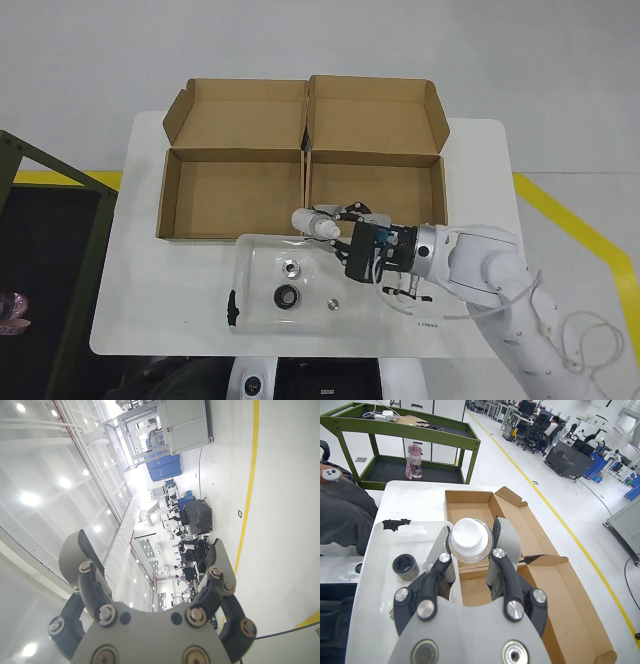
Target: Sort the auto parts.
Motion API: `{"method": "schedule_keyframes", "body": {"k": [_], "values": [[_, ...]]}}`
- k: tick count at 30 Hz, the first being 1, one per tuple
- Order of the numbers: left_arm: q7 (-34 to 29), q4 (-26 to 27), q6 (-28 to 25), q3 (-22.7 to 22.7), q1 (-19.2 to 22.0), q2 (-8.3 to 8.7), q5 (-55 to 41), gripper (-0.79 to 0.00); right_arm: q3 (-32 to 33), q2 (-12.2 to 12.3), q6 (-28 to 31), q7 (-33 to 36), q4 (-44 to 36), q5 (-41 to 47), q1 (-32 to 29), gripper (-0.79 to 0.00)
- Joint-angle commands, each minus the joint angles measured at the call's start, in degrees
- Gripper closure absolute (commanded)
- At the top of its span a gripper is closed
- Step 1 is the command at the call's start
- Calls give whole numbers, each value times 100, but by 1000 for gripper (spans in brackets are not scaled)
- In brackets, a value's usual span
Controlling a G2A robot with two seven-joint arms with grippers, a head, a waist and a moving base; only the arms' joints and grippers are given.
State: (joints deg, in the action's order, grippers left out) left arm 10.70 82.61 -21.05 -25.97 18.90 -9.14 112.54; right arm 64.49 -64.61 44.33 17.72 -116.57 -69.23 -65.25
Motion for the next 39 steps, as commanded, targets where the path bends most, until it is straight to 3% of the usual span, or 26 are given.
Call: {"method": "schedule_keyframes", "body": {"k": [1,21,39], "values": [[0,0,0,0,0,0,0,-785,-32,-14,-62,10,224,91,113,0],[0,0,0,0,0,0,0,-785,-384,-170,-428,287,2380,891,1180,0],[0,0,0,0,0,0,0,-785,-1158,-473,-696,444,4137,1252,2155,0]]}}
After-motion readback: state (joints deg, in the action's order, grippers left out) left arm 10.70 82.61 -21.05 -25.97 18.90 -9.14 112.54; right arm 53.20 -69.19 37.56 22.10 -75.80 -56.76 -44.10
